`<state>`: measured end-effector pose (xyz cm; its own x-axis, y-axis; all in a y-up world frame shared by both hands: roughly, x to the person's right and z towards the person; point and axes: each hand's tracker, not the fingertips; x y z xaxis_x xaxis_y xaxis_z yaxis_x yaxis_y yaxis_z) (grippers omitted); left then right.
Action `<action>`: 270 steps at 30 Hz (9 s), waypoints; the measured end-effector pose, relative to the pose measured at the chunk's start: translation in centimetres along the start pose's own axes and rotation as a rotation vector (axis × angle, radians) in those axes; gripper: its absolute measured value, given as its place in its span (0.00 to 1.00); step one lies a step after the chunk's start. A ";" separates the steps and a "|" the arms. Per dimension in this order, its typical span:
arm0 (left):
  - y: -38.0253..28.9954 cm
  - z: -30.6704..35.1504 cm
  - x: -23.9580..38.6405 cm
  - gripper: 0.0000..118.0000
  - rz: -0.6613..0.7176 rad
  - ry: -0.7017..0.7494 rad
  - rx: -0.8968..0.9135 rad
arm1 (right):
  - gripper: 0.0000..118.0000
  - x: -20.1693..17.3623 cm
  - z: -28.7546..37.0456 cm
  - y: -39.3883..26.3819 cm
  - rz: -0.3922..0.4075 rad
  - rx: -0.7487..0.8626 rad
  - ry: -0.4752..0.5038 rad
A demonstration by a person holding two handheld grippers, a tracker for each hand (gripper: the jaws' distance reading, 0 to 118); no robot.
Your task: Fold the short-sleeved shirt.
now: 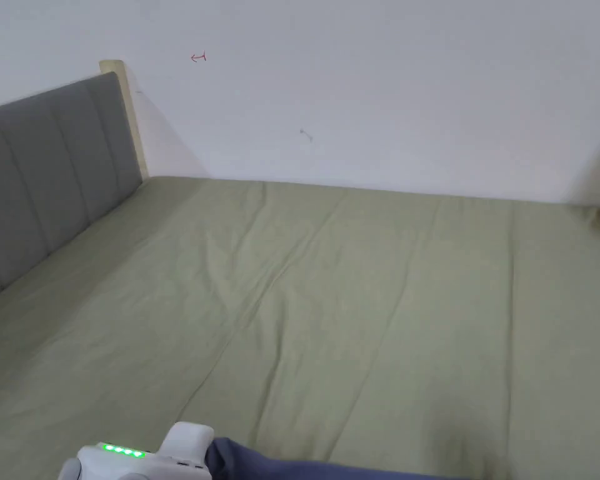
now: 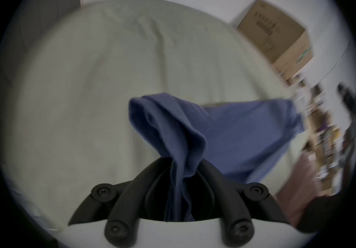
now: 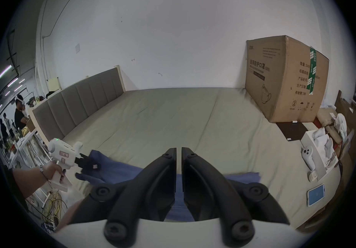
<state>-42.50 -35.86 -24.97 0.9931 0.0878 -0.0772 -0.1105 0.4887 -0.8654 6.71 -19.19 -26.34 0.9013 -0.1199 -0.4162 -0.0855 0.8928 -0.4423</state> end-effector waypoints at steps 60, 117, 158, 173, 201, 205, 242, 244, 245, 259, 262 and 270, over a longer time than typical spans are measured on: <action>3.6 -0.8 23.3 0.02 0.148 -0.798 -0.003 | 0.05 10.1 5.1 -3.5 -0.212 -0.024 -0.034; 2.0 4.6 6.0 0.10 0.115 0.011 0.061 | 0.05 8.0 2.7 -3.4 -0.283 -0.114 0.060; 5.3 -10.5 32.9 0.04 0.030 -0.590 -0.254 | 0.05 12.0 3.8 -5.5 -0.369 -0.132 0.016; 0.5 19.4 23.1 0.03 -0.054 0.057 1.057 | 0.05 4.1 7.5 -1.3 -0.009 0.553 -0.227; -1.6 10.9 11.8 0.00 0.262 -0.198 0.505 | 0.05 8.3 -15.8 -14.4 -0.253 -0.746 0.149; -0.3 3.4 7.0 0.33 0.474 -0.539 0.249 | 0.05 8.5 -15.4 -13.8 -0.289 -0.729 0.170; 5.4 2.7 -2.9 0.13 0.192 -0.387 -0.029 | 0.05 4.4 -3.7 -5.4 -0.162 -0.468 0.150; 5.5 3.7 -6.9 0.13 0.189 -0.224 -0.051 | 0.05 3.7 -3.0 -5.1 -0.149 -0.470 0.150; 5.6 4.0 -8.7 0.13 0.193 -0.128 -0.063 | 0.05 3.4 -2.9 -4.8 -0.139 -0.472 0.150; 8.3 2.7 -17.0 0.94 -0.160 0.432 -0.103 | 0.05 0.7 -3.6 -3.6 -0.131 -0.518 0.118; 8.2 5.2 -17.2 0.92 -0.170 0.427 -0.029 | 0.05 0.5 -3.6 -3.3 -0.118 -0.516 0.120; 5.8 10.9 -13.3 0.90 -0.031 0.277 0.154 | 0.05 0.2 -3.2 -2.4 -0.132 -0.416 0.132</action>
<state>-56.78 -24.75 -23.53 0.9664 -0.1585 -0.2024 -0.0637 0.6152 -0.7858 5.71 -22.74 -27.95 0.8564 -0.2996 -0.4204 -0.1608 0.6191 -0.7687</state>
